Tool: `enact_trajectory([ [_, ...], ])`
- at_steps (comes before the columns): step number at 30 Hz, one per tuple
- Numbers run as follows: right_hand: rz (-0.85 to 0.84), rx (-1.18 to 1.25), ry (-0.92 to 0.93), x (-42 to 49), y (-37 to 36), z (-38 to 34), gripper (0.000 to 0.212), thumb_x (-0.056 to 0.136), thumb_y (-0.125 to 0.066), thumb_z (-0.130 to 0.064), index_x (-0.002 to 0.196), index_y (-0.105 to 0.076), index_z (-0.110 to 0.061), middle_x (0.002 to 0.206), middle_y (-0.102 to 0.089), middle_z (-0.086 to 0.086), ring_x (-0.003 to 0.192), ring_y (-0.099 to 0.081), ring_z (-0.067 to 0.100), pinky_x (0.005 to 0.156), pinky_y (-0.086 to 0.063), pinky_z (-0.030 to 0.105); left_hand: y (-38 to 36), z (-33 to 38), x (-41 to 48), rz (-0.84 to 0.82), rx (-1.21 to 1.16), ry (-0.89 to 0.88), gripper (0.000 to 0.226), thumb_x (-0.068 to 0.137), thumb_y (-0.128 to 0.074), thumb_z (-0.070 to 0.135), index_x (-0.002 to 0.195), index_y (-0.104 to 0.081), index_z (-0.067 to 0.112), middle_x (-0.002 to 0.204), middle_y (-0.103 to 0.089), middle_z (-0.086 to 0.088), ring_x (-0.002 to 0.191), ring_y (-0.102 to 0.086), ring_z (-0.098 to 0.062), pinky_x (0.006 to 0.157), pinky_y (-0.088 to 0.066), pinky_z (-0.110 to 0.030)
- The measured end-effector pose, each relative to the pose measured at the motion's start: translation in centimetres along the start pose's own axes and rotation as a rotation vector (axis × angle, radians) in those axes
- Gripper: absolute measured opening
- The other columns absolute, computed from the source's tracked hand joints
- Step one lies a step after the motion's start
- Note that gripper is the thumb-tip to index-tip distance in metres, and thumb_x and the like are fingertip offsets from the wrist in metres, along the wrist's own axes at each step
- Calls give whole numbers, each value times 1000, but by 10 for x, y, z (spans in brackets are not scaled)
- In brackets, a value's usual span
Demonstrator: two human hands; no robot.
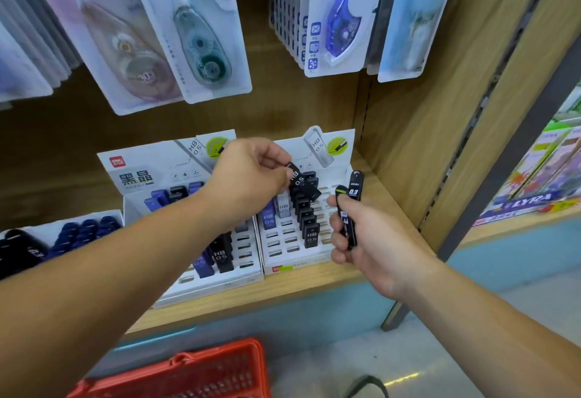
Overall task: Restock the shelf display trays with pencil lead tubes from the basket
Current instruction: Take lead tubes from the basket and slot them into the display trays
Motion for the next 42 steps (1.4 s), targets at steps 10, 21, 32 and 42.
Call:
enact_trajectory([
  [10, 29, -24, -39, 6, 12, 9, 16, 107, -49, -23, 112, -63, -16, 66, -50, 0, 47, -35, 13, 45, -24, 27, -40, 1, 35, -100, 404, -184, 11, 89, -77, 13, 93, -80, 22, 84, -76, 10, 81, -71, -8, 81, -59, -27],
  [21, 38, -47, -29, 6, 14, 10, 17, 105, -51, -25, 110, -64, -15, 66, -51, 1, 46, -34, 13, 46, -23, 27, -41, 9, 32, -211, 507, -245, 14, 91, -72, 9, 92, -81, 20, 87, -75, 13, 84, -70, -6, 82, -60, -30],
  [32, -177, -162, 4, -18, -17, -7, 14, 108, -39, -19, 99, -48, -15, 69, -53, 8, 47, -23, 15, 46, -15, 26, -12, 12, -16, -144, 158, -139, 16, 99, -68, 29, 89, -77, 20, 67, -66, 11, 60, -59, -3, 58, -45, -20],
  [42, -235, -682, 242, -58, -132, 13, 18, 103, -58, -13, 95, -73, -12, 91, -76, 14, 76, -68, 18, 62, -54, 38, 108, -44, -127, -42, -226, 177, 18, 100, -68, 19, 88, -66, 6, 71, -74, -16, 55, -63, -18, 50, -51, -24],
])
Point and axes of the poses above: each hand's wrist, its own x-axis towards the middle knuckle, its own y-axis out of the back of the hand, z = x × y, the point moved 5 cm from there along x, towards the middle knuckle
